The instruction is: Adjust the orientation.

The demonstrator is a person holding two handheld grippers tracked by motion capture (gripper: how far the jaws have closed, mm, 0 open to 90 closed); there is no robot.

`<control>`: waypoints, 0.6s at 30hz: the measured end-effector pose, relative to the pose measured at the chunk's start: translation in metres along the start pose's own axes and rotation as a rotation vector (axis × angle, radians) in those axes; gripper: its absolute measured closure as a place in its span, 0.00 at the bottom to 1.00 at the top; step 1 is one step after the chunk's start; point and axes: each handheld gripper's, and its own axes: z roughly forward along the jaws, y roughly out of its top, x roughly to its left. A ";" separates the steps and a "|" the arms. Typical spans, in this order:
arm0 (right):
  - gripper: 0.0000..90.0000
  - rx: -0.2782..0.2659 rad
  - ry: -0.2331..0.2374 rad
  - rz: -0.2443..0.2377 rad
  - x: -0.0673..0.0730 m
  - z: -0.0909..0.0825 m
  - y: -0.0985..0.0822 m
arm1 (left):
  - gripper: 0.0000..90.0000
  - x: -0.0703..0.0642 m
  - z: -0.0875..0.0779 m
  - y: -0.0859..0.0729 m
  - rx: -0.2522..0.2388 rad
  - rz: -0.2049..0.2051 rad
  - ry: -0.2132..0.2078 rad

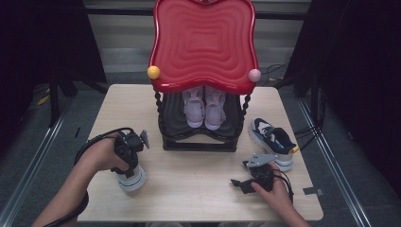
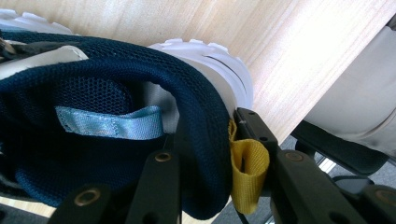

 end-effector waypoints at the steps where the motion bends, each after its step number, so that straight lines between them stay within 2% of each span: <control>1: 0.14 0.001 0.002 0.001 0.000 0.000 0.000 | 0.79 0.001 -0.001 0.000 0.003 0.008 0.005; 11: 0.14 0.000 0.000 0.000 0.000 0.000 0.000 | 0.79 0.000 -0.012 -0.002 0.003 -0.002 -0.013; 18: 0.14 0.000 0.000 0.000 0.000 0.000 0.000 | 0.79 -0.001 -0.028 -0.002 -0.002 -0.002 0.011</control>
